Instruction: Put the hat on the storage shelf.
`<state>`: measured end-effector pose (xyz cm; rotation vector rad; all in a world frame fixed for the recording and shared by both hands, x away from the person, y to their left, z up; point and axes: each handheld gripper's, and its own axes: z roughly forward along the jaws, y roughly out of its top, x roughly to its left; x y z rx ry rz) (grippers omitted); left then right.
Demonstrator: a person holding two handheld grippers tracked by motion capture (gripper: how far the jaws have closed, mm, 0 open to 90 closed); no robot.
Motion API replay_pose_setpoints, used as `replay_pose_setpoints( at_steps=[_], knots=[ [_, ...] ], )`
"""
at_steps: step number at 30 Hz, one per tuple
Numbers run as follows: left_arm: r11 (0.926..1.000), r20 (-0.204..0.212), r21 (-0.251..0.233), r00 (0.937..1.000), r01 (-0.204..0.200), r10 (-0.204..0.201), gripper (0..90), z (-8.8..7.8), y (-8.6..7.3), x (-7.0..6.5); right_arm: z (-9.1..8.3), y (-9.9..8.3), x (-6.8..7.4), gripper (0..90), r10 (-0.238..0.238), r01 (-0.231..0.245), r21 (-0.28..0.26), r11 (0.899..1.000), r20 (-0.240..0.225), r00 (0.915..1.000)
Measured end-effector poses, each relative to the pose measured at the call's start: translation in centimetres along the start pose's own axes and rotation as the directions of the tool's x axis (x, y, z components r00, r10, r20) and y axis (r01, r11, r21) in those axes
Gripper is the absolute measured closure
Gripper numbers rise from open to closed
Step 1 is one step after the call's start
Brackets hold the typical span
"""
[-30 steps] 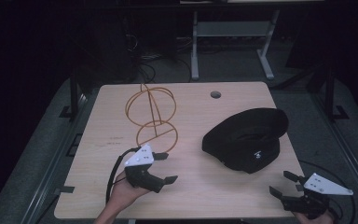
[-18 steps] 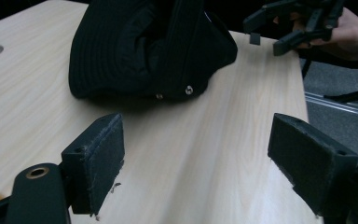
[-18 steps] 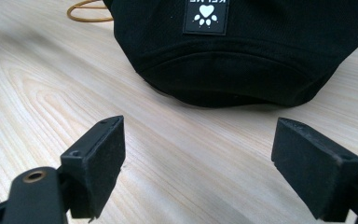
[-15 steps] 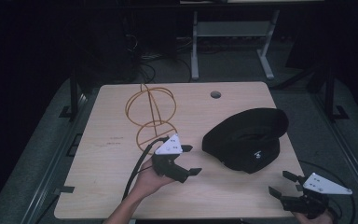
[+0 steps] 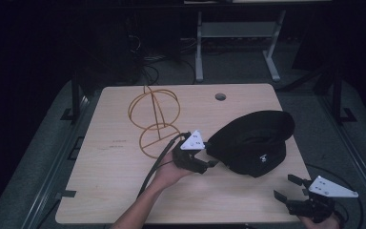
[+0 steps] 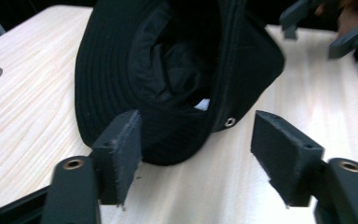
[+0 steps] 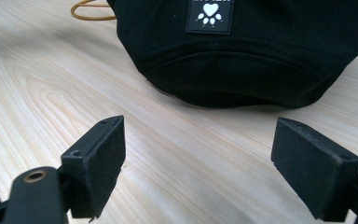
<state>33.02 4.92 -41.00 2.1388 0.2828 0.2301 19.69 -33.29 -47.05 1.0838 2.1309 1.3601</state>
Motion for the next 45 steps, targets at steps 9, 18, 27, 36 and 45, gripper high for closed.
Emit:
replay_pose_setpoints(
  at_steps=[9, 18, 27, 36, 45],
  knots=[
    [0.9989, 0.024, 0.027, 0.999, 0.038, -0.038, 72.1, 0.9, -0.4, 0.0, 0.2, 0.4, -0.3, 17.1, 0.01, -0.01, -0.02, 1.0, 0.006, 0.9999],
    [0.9998, 0.094, 0.018, 0.9955, 0.011, -0.012, 84.9, 0.7, -0.3, -1.5, 1.2, 1.8, -0.8, 17.0, 0.021, -0.021, -0.038, 0.999, 0.009, 0.9997],
    [0.9993, 0.128, -0.021, 0.9914, 0.03, -0.027, 85.5, -0.3, 0.3, -1.9, 3.0, 3.8, -1.0, 16.5, -0.002, 0.002, -0.05, 0.999, 0.001, 1.0],
    [0.9976, 0.147, -0.054, 0.9885, 0.044, -0.036, 85.7, -0.6, 1.2, -2.3, 4.3, 4.8, -0.4, 16.4, -0.048, 0.046, -0.056, 0.997, -0.046, 0.9978],
    [0.9976, 0.177, -0.069, 0.984, -0.014, 0.026, 86.0, -0.4, 2.9, -3.4, 5.5, 5.0, -0.8, 26.1, -0.068, 0.065, -0.037, 0.997, -0.067, 0.9954]
  ],
)
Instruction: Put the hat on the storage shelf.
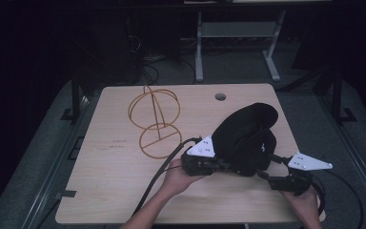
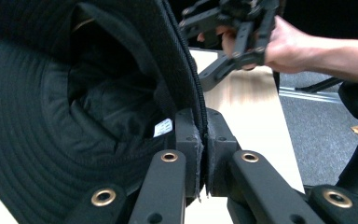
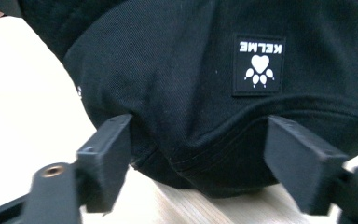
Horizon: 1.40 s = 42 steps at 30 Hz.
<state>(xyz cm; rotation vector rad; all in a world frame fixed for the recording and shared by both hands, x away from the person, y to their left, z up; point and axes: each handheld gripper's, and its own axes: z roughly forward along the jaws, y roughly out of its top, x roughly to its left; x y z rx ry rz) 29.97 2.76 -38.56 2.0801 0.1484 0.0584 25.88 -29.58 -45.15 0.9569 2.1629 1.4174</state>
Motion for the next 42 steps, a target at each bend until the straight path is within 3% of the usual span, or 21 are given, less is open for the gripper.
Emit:
replay_pose_setpoints(
  at_steps=[4, 12, 13, 19, 24, 30, 42],
  knots=[
    [0.9999, 0.01, -0.003, 0.9998, -0.015, 0.015, 86.0, 0.2, 0.5, -0.3, 0.0, -0.4, -0.5, 41.2, 0.008, -0.008, -0.02, 1.0, -0.019, 0.9998],
    [0.9997, 0.032, 0.001, 0.9992, -0.024, 0.024, 86.0, 0.7, 0.8, -0.9, 0.7, -0.3, -0.6, 81.6, -0.033, 0.032, -0.021, 0.999, -0.051, 0.9981],
    [0.9996, 0.031, 0.001, 0.9992, -0.027, 0.027, 86.0, 0.6, 0.8, -0.9, 0.8, -0.2, -0.5, 83.4, -0.04, 0.039, -0.022, 0.999, -0.053, 0.9978],
    [0.9998, 0.016, 0.004, 0.9997, -0.019, 0.019, 84.7, 0.0, 0.8, -0.8, 0.2, 0.3, -0.2, 86.2, -0.091, 0.09, -0.025, 0.996, -0.041, 0.995],
    [0.9996, -0.016, 0.022, 0.9997, -0.016, 0.016, 76.1, -0.5, 0.9, -0.9, -0.5, 0.7, 0.3, 86.6, -0.126, 0.125, -0.03, 0.992, -0.033, 0.9915],
    [0.9998, -0.053, 0.017, 0.9986, -0.002, 0.003, 64.5, -1.4, 0.6, -1.1, -1.3, 1.2, 0.5, 86.7, -0.144, 0.142, -0.046, 0.989, -0.041, 0.9888],
    [0.9993, -0.085, 0.035, 0.9963, 0.012, -0.009, 58.2, -3.0, -0.4, -0.9, -2.1, 1.8, 0.4, 86.9, -0.133, 0.128, -0.095, 0.987, -0.048, 0.99]
  ],
)
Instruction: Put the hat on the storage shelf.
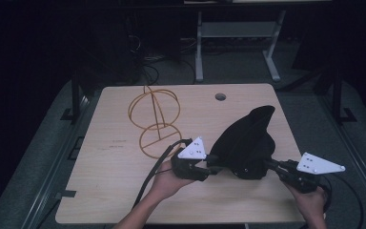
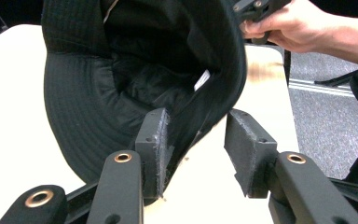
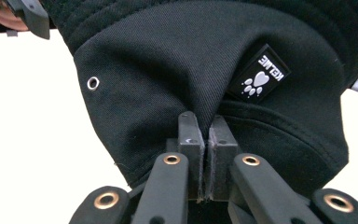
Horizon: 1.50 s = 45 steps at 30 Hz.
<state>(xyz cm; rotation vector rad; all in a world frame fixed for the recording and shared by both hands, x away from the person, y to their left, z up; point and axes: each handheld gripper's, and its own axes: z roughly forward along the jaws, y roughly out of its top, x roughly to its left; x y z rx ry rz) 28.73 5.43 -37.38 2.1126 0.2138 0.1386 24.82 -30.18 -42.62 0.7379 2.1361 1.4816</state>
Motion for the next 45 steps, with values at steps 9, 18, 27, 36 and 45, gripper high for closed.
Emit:
replay_pose_setpoints(
  at_steps=[9, 18, 27, 36, 45],
  knots=[
    [0.9999, -0.018, 0.01, 0.9998, 0.001, -0.001, 52.4, -1.2, -1.0, -0.2, -0.9, 1.2, -0.4, 86.9, -0.007, 0.007, -0.019, 1.0, 0.0, 1.0],
    [0.9998, -0.039, 0.009, 0.9991, 0.016, -0.016, 49.2, -2.6, -2.7, -0.5, -1.1, 2.5, -0.7, 86.9, -0.004, 0.004, -0.041, 0.999, -0.007, 1.0],
    [0.9983, -0.075, 0.008, 0.9955, 0.058, -0.058, 47.1, -4.7, -5.8, -0.8, -1.0, 4.3, -1.0, 87.0, -0.006, 0.004, -0.064, 0.998, -0.026, 0.9996],
    [0.9962, -0.123, 0.01, 0.9887, 0.087, -0.085, 44.1, -6.9, -8.0, -0.7, -0.7, 6.3, -1.0, 87.0, -0.02, 0.017, -0.067, 0.998, -0.041, 0.999],
    [0.9929, -0.137, 0.012, 0.9838, 0.118, -0.116, 43.5, -8.4, -9.8, -0.5, 0.3, 8.7, -1.2, 87.0, -0.028, 0.024, -0.072, 0.997, -0.058, 0.9979]
  ],
)
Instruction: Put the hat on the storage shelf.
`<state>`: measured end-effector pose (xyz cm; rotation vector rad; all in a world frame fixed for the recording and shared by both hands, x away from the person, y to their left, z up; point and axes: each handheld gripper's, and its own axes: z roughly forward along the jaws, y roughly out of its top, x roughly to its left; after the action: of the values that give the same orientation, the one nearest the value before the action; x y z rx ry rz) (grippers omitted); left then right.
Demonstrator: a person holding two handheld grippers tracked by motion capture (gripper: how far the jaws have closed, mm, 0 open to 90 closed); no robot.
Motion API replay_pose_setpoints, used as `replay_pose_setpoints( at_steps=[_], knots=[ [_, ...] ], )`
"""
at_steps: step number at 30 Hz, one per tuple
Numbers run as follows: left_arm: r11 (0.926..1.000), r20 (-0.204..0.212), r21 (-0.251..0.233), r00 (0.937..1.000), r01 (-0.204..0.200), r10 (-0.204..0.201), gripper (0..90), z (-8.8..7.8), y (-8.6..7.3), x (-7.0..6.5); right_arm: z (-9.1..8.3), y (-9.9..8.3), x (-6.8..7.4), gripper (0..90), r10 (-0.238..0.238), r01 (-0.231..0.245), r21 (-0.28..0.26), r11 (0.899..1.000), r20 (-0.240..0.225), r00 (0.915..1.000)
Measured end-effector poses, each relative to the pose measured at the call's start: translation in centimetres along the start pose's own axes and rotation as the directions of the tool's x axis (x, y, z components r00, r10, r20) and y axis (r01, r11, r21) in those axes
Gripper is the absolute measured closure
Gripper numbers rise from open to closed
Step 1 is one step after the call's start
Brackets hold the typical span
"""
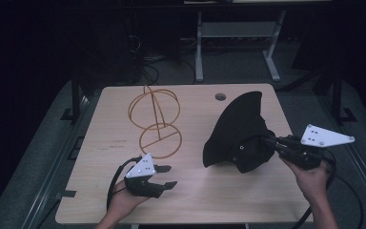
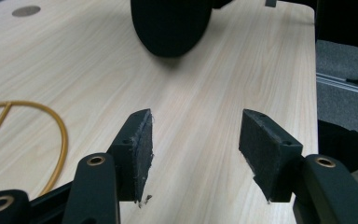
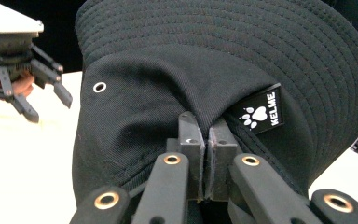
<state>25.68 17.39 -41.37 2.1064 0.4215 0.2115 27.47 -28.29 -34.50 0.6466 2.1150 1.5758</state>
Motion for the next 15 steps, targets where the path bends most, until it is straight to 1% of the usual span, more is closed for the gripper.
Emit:
replay_pose_setpoints(
  at_steps=[7, 8, 12, 14, 15],
  knots=[
    [1.0, 0.002, -0.005, 1.0, -0.001, 0.001, 40.7, -0.6, -0.4, -0.1, 0.7, 1.8, 0.0, 87.0, -0.001, 0.001, -0.003, 1.0, -0.015, 0.9999],
    [1.0, 0.002, 0.002, 1.0, -0.009, 0.009, 40.4, -0.8, -0.5, 0.0, 0.8, 2.0, 0.0, 87.0, -0.003, 0.003, 0.0, 1.0, -0.017, 0.9999],
    [0.9999, -0.003, 0.011, 1.0, -0.004, 0.004, 36.4, -1.2, -1.1, -0.1, 1.3, 3.1, 0.1, 87.0, -0.014, 0.015, 0.009, 1.0, -0.029, 0.9995],
    [0.9998, -0.009, 0.014, 0.9999, -0.014, 0.014, 36.1, -1.6, -1.4, 0.0, 1.6, 3.6, 0.1, 87.0, -0.018, 0.019, 0.007, 1.0, -0.034, 0.9993],
    [1.0, -0.007, 0.008, 1.0, -0.002, 0.002, 35.7, -1.6, -1.5, 0.0, 1.8, 3.8, 0.2, 87.0, -0.018, 0.018, 0.004, 1.0, -0.036, 0.9992]
  ],
)
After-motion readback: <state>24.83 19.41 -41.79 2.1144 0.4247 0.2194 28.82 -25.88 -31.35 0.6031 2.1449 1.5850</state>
